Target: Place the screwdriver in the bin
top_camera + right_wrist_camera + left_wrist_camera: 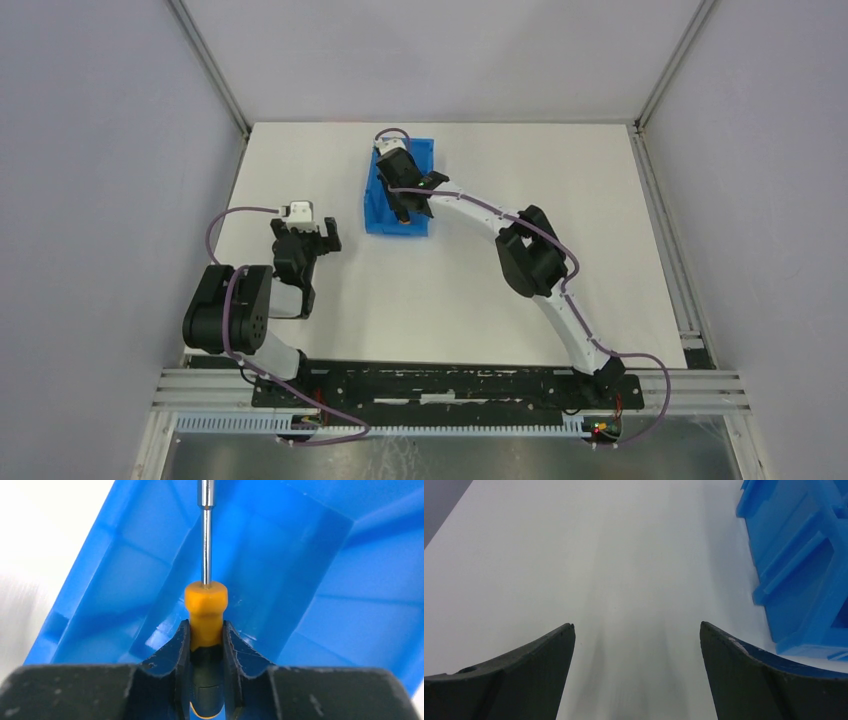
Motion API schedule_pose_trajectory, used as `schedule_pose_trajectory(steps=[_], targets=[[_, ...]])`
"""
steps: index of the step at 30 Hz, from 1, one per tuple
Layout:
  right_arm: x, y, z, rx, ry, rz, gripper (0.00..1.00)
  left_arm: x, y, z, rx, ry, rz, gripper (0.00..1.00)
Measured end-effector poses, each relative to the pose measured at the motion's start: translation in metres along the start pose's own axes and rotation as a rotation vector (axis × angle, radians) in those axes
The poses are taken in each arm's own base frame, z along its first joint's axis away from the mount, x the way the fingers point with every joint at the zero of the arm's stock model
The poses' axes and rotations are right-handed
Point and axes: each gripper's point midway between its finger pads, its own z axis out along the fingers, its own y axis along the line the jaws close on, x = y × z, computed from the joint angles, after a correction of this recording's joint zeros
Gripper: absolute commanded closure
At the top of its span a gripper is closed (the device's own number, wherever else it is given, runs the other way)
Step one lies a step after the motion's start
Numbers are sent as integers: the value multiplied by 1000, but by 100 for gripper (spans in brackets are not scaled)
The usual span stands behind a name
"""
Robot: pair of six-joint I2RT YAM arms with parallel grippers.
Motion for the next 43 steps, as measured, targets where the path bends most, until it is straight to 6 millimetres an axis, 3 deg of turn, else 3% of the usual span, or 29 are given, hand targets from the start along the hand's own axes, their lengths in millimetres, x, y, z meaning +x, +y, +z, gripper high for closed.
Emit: schedule_pose_trajectory(steps=[2,6,15,17,18,19,21,24,27,30,32,35,38,43], targets=[[3,5,2,-1,-1,-3,65,0,0,0,0,0,0,0],[14,11,9,6,8,-9,47,0,0,0,0,-1,0,0],[2,14,6,22,-37,-18,42,0,0,0,0,-1,0,0],[-9,16,-5,13,-58,-24,26,0,0,0,0,-1,0,0],[-18,18,-14,8,-76,-27,13,0,0,0,0,-1,0,0],[-28,19,-26,-1,-96,-31,2,0,0,0,0,-1,0,0],[-55,20,-60,-23,-154,-32,2,0,0,0,0,-1,0,0],[-98,14,-132,-64,-267,-34,2,0,0,0,0,-1,0,0],[-130,-8,-221,-86,-410,-14,2,0,0,0,0,-1,0,0],[-133,-45,-297,-62,-532,16,2,0,0,0,0,-1,0,0],[-118,-70,-329,-27,-586,37,2,0,0,0,0,-1,0,0],[-80,-103,-345,47,-599,53,2,0,0,0,0,-1,0,0],[-10,-136,-328,153,-520,37,2,0,0,0,0,-1,0,0],[108,-172,-283,284,-323,-40,2,0,0,0,0,-1,0,0]])
